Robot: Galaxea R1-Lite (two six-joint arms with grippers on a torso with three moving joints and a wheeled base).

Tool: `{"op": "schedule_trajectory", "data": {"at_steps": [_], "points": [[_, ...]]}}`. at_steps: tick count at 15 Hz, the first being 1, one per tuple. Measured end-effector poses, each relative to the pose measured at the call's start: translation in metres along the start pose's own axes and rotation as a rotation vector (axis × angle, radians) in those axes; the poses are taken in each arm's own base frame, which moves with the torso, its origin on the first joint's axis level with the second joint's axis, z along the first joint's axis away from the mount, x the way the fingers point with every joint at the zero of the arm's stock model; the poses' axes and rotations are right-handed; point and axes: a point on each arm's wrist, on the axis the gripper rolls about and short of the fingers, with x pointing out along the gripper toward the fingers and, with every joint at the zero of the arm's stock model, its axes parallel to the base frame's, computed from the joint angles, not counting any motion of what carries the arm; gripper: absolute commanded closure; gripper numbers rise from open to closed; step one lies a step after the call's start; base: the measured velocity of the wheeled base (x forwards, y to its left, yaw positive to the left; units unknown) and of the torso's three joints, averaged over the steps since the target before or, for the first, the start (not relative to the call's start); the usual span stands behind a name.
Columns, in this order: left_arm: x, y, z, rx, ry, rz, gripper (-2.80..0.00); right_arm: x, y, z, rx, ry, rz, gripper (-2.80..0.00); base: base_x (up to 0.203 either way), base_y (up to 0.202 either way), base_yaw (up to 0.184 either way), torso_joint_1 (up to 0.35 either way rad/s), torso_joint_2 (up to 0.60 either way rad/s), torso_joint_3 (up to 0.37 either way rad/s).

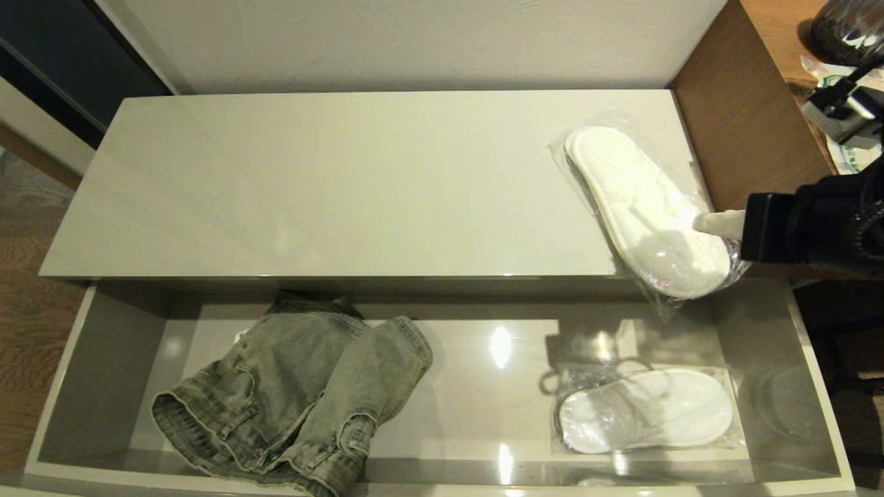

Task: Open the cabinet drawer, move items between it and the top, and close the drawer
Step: Pick up the disposable slippers on the table

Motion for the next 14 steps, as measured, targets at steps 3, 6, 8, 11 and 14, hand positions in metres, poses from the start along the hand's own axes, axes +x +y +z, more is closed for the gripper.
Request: {"op": "schedule_trajectory", "data": {"at_steps": [3,6,8,11,14], "points": [[0.000,0.000,0.000,0.000,0.000,0.000,0.00,0.022,0.007,-0.006,-0.012,-0.045,-0.053,-2.80,0.000,0.000,0.000,0.000,0.00,0.000],[0.000,0.000,0.000,0.000,0.000,0.000,0.00,0.048,0.010,-0.015,-0.027,-0.077,-0.100,-2.80,0.000,0.000,0.000,0.000,0.00,0.000],[0.000,0.000,0.000,0.000,0.000,0.000,0.00,0.066,0.011,-0.018,-0.022,-0.122,-0.177,-2.80,0.000,0.000,0.000,0.000,0.00,0.000],[0.000,0.000,0.000,0.000,0.000,0.001,0.00,0.091,0.008,-0.024,-0.022,-0.150,-0.284,-2.80,0.000,0.000,0.000,0.000,0.00,0.000],[0.000,0.000,0.000,0.000,0.000,0.001,0.00,0.108,0.005,-0.030,-0.022,-0.167,-0.338,-2.80,0.000,0.000,0.000,0.000,0.00,0.000]]}}
